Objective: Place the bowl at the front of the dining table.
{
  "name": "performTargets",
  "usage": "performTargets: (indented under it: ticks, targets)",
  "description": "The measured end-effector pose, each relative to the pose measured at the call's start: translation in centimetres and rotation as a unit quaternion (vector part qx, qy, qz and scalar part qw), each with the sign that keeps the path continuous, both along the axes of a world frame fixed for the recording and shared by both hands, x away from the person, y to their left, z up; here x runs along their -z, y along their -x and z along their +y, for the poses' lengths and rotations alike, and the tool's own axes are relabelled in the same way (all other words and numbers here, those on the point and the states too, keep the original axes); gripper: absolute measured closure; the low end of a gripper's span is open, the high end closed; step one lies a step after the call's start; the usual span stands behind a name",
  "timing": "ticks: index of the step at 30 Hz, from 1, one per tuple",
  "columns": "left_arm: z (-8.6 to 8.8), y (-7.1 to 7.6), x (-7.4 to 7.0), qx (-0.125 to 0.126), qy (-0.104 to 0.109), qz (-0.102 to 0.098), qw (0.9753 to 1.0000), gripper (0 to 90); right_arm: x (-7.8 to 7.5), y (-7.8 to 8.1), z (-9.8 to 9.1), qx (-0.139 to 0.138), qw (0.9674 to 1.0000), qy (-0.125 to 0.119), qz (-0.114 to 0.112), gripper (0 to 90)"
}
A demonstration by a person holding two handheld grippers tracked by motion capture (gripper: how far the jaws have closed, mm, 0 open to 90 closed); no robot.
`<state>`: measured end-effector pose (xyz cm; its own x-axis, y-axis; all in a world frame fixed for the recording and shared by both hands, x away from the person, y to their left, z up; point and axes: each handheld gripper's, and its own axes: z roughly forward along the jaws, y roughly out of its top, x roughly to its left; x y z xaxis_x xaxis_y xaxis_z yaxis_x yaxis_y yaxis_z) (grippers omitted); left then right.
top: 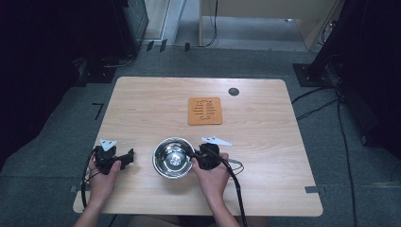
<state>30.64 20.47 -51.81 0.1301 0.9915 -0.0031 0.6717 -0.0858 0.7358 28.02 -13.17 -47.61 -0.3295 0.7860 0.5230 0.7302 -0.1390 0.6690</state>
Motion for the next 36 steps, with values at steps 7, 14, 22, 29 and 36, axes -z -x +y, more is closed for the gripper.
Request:
performTargets:
  ticks: [7,14,22,29,36]
  targets:
    - [0.0,0.0,0.0,0.000,0.000,0.000,1.0000,14.6,-0.8,-1.3,-1.0,0.018,0.9998,-0.006,0.000,85.4]
    - [0.0,0.0,0.0,0.000,0.000,0.000,1.0000,14.6,-1.4,-2.3,-2.0,0.033,0.9994,-0.007,0.000,85.4]
    - [0.0,0.0,0.0,0.000,-0.001,0.000,1.0000,14.6,-2.4,-3.7,-3.1,0.052,0.9986,-0.008,-0.007,85.4]
    - [0.0,0.0,0.0,0.000,0.000,0.000,1.0000,14.7,-3.1,-4.6,-3.5,0.062,0.9979,-0.002,-0.015,85.4]
    - [0.0,0.0,0.0,0.000,0.000,0.000,1.0000,14.7,-3.3,-5.7,-4.0,0.081,0.9966,0.003,-0.012,85.4]
